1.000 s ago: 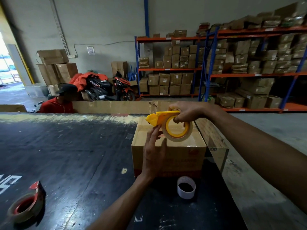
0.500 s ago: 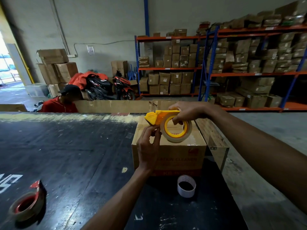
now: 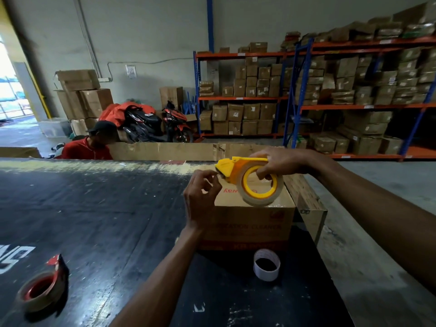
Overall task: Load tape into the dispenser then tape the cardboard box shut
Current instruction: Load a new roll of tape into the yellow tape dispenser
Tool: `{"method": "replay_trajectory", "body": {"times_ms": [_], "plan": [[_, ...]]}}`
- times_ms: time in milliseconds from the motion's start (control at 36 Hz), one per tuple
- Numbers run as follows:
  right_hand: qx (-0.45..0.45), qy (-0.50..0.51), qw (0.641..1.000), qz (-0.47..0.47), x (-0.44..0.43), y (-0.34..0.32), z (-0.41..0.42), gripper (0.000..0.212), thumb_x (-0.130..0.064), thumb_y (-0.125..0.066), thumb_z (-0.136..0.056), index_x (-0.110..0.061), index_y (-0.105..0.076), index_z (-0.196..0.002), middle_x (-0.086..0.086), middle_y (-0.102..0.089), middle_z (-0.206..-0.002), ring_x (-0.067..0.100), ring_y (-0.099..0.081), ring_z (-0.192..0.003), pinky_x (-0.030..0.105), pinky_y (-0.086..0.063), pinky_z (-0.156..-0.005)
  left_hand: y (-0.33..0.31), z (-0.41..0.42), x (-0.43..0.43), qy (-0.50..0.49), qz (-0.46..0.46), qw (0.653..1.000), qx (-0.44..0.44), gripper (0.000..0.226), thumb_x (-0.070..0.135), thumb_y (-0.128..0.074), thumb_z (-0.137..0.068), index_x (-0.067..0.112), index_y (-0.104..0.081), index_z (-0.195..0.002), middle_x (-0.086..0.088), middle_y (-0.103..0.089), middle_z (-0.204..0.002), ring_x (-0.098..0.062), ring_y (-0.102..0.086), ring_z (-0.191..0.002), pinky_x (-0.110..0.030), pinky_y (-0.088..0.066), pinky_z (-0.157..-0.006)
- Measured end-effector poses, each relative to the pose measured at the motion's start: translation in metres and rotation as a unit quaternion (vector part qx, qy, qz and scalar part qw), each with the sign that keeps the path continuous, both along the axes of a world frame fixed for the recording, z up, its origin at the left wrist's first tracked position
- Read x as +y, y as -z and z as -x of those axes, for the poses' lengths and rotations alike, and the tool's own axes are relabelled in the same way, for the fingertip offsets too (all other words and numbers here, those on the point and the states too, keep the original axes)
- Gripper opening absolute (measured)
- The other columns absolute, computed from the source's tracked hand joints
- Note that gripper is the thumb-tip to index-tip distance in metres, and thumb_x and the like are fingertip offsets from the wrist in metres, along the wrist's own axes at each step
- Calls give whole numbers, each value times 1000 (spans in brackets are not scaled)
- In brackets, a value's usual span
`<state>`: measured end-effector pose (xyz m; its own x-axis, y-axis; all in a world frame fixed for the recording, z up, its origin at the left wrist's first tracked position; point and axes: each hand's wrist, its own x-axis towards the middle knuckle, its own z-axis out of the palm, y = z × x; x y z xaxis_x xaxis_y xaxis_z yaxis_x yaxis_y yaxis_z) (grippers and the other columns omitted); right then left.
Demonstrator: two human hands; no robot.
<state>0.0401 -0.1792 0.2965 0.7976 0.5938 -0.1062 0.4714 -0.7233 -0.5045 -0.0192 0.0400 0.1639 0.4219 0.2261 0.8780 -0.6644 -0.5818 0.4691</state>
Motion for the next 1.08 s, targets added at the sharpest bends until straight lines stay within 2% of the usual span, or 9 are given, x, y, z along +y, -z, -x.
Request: {"method": "replay_trajectory", "body": {"times_ms": [111, 222, 306, 417, 500, 667, 833, 1000, 1083], "plan": [[-5, 8, 1000, -21, 3, -3, 2, 22, -16, -67, -93, -22, -63, -114, 8, -67, -100, 18, -63, -84, 35, -54, -76, -7, 0, -1, 124, 34, 987, 93, 7, 3, -53, -102, 4, -54, -108, 2, -62, -75, -9, -63, -55, -29, -54, -44], [-27, 17, 999, -9, -1, -5, 5, 25, -15, -65, -95, -14, -62, -120, 8, -68, -104, 19, -65, -91, 33, -54, -77, -15, 7, -5, 201, 104, 960, 165, 12, 7, -55, -103, 0, -54, -112, -15, -71, -81, -25, -72, -56, -32, -60, -51], [-54, 21, 998, 0, -2, -3, 9, 22, -15, -66, -95, -15, -61, -116, 4, -66, -103, 15, -66, -90, 26, -50, -69, -21, 10, -11, 288, 239, 894, 246, 19, 8, -58, -101, -2, -56, -118, -15, -75, -95, -26, -76, -71, -32, -63, -62], [-115, 32, 993, 14, -3, -1, 13, 30, -18, -69, -92, -17, -57, -119, -4, -62, -100, 5, -59, -80, 26, -47, -64, -28, 10, -13, 370, 379, 765, 367, 30, 16, -57, -102, -1, -54, -127, -20, -72, -106, -27, -78, -89, -36, -64, -78], [-166, 31, 985, 16, -6, 2, 15, 36, -20, -71, -89, -22, -56, -121, 5, -66, -97, 21, -67, -79, 38, -56, -66, -30, 7, -12, 379, 388, 710, 449, 29, 25, -58, -102, 0, -61, -117, -20, -74, -106, -26, -78, -92, -36, -63, -80], [-218, 31, 975, 23, -10, 4, 15, 44, -19, -72, -87, -23, -54, -126, -1, -62, -78, 11, -56, -58, 29, -44, -54, -34, 2, -12, 384, 427, 690, 441, 29, 20, -50, -106, -1, -66, -115, -18, -78, -101, -30, -76, -100, -43, -59, -90], [-233, 38, 971, 34, -10, 8, 13, 46, -23, -73, -84, -27, -54, -126, 4, -66, -83, 21, -64, -66, 43, -53, -59, -41, -2, -15, 384, 434, 672, 460, 25, 19, -55, -103, 0, -64, -117, -20, -74, -111, -27, -78, -93, -40, -64, -80], [-250, 39, 967, 37, -12, 10, 11, 52, -22, -73, -84, -24, -52, -132, 0, -64, -81, 18, -62, -63, 37, -49, -56, -47, -8, -13, 358, 412, 666, 508, 19, 17, -58, -101, 2, -65, -111, -16, -74, -101, -25, -75, -93, -42, -63, -80], [-258, 36, 964, 51, -12, 10, 12, 55, -24, -72, -85, -27, -50, -135, -2, -63, -85, 18, -62, -66, 42, -53, -60, -51, -14, -11, 339, 390, 676, 526, 15, 16, -59, -101, 3, -65, -106, -13, -70, -98, -26, -69, -101, -45, -60, -84]]}}
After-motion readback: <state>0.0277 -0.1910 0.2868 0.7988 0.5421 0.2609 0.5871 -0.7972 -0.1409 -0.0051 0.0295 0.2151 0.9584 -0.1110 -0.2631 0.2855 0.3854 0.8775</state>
